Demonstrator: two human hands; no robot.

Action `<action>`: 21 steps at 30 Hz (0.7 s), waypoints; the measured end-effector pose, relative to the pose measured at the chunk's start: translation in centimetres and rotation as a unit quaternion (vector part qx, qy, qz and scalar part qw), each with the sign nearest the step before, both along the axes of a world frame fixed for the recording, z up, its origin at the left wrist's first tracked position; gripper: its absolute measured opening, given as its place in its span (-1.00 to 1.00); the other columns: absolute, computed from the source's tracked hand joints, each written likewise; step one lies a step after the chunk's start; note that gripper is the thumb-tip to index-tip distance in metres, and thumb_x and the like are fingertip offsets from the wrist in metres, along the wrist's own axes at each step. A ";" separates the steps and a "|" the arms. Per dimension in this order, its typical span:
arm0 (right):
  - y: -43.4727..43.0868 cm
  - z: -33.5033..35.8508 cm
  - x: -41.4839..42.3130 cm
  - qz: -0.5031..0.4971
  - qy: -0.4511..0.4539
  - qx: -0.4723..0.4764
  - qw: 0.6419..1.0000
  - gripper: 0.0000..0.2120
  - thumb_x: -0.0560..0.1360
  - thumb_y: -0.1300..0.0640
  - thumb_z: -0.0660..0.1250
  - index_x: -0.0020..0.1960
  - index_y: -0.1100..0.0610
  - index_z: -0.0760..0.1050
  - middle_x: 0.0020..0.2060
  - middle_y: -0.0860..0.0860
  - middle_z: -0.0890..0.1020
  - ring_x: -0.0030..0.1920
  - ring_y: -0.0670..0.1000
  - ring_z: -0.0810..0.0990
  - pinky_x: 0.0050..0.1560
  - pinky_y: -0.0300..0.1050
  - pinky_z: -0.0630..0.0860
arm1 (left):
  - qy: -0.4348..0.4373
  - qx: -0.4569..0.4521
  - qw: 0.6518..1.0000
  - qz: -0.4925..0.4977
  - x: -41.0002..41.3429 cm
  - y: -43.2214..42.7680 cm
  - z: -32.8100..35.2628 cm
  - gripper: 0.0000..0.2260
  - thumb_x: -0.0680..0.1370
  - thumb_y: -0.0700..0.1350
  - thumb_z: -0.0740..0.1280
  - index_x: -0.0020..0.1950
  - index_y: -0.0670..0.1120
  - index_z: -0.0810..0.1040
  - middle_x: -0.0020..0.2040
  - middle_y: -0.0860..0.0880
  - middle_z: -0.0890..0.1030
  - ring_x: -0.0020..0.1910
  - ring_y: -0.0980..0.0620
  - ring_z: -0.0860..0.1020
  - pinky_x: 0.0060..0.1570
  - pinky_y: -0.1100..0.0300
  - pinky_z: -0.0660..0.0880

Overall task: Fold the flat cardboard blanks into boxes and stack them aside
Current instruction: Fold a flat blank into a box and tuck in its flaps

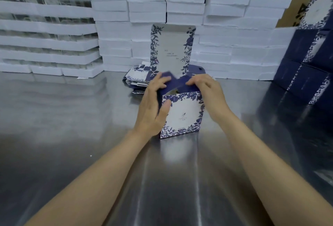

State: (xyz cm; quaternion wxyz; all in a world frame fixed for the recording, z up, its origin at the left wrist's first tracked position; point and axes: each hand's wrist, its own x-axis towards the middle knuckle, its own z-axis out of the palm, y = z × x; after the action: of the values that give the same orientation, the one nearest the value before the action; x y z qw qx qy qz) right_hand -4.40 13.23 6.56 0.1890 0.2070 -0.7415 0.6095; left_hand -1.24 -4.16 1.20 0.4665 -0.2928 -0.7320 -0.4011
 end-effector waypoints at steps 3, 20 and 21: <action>0.8 1.5 0.0 0.055 -0.072 0.020 0.996 -0.59 0.48 0.48 0.16 -0.04 0.02 0.58 -0.16 -0.03 0.60 -0.18 -0.12 0.52 -0.22 -0.33 0.42 | -0.039 0.031 0.997 0.061 0.2 0.3 1.5 -0.68 0.57 -0.04 0.05 -0.19 -0.15 0.50 -0.20 -0.01 0.53 -0.12 0.04 0.45 -0.02 -0.09 0.37; 1.4 4.1 1.8 -0.068 -0.161 0.066 0.982 -0.90 0.43 0.23 0.47 -0.20 0.19 0.56 -0.39 0.03 0.59 -0.49 -0.11 0.54 -0.44 -0.30 0.47 | -0.453 0.194 0.870 -0.001 -0.4 -2.1 7.3 -0.81 0.43 -0.40 0.18 -0.08 -0.26 0.56 -0.23 -0.06 0.61 -0.29 0.02 0.54 -0.20 0.22 0.46; 1.5 4.2 2.0 -0.044 -0.185 0.057 0.980 -0.91 0.45 0.27 0.43 -0.19 0.20 0.53 -0.44 0.02 0.56 -0.55 -0.15 0.50 -0.49 -0.35 0.43 | -0.458 0.215 0.863 0.007 -0.3 -2.2 7.5 -0.72 0.41 -0.43 0.17 -0.06 -0.19 0.60 -0.24 0.01 0.64 -0.31 0.05 0.56 -0.27 0.28 0.48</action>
State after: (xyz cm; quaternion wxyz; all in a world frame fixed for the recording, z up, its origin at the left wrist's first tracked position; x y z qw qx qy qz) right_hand -2.40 14.72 10.75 0.0631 0.0684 -0.8053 0.5855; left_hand -1.58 -6.33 8.72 0.1330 0.0364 -0.7607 -0.6343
